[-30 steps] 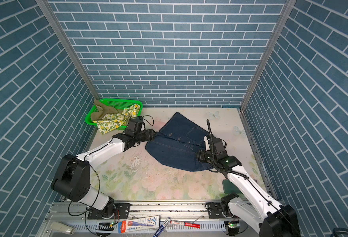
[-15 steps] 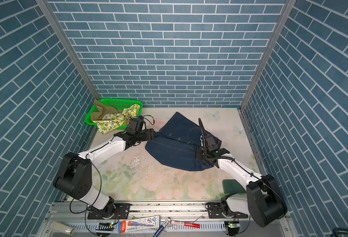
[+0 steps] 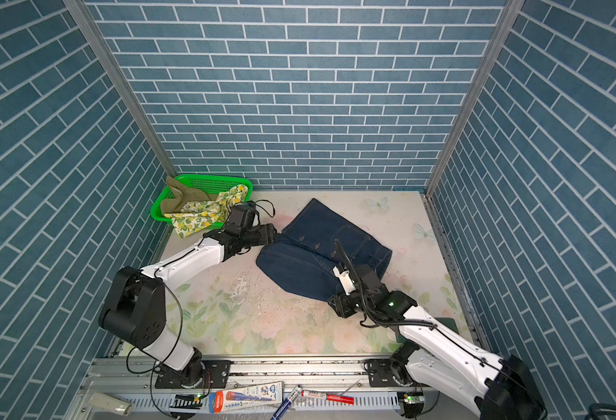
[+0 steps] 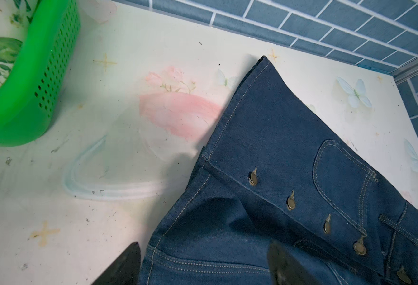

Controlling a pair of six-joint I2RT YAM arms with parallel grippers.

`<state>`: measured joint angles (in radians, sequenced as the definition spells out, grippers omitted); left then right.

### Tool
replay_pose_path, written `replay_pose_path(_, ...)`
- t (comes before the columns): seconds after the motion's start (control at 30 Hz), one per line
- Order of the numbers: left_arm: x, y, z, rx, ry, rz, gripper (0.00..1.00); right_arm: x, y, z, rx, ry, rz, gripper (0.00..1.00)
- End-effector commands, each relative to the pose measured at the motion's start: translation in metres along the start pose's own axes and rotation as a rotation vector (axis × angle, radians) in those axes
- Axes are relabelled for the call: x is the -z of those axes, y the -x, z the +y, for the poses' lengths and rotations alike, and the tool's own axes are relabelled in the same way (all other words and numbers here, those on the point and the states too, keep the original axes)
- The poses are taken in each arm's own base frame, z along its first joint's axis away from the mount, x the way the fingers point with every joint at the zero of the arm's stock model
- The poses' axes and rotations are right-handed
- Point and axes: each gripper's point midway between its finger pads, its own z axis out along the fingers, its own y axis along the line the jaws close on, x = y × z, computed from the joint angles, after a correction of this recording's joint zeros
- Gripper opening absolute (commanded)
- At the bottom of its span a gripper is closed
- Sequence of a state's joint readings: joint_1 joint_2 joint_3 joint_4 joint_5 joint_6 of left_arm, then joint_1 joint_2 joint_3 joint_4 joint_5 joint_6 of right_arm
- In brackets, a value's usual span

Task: Fold and stack skirts
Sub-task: Flatten out the skirt at the center of the table.

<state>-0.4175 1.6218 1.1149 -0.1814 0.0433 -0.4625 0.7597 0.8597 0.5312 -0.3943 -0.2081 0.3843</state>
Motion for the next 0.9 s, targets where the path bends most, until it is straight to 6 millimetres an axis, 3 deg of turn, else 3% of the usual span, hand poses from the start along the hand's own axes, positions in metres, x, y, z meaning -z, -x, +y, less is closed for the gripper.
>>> replay_pose_path(0.0, -0.002, 0.001, -0.002, -0.006, 0.008, 0.014, 0.81, 0.025, 0.012, -0.001, 0.017, -0.033, -0.098, 0.67)
replay_pose_path(0.1, -0.004, -0.004, 0.001, -0.005, 0.018, 0.029, 0.81, 0.046, 0.033, -0.022, -0.040, -0.178, -0.204, 0.68)
replay_pose_path(0.27, -0.009, -0.010, 0.003, -0.011, 0.035, 0.050, 0.81, 0.056, 0.053, -0.055, -0.126, -0.403, -0.230, 0.67)
replay_pose_path(0.4, -0.017, -0.015, -0.007, -0.042, 0.042, 0.077, 0.81, 0.047, 0.058, -0.057, -0.127, -0.419, -0.207, 0.67)
replay_pose_path(0.63, -0.036, -0.024, -0.028, -0.106, 0.084, 0.113, 0.84, 0.052, 0.071, -0.081, -0.184, -0.505, -0.214, 0.68)
replay_pose_path(0.87, -0.061, -0.057, -0.031, -0.135, 0.176, 0.181, 0.85, 0.062, 0.099, -0.113, -0.307, -0.510, -0.266, 0.71)
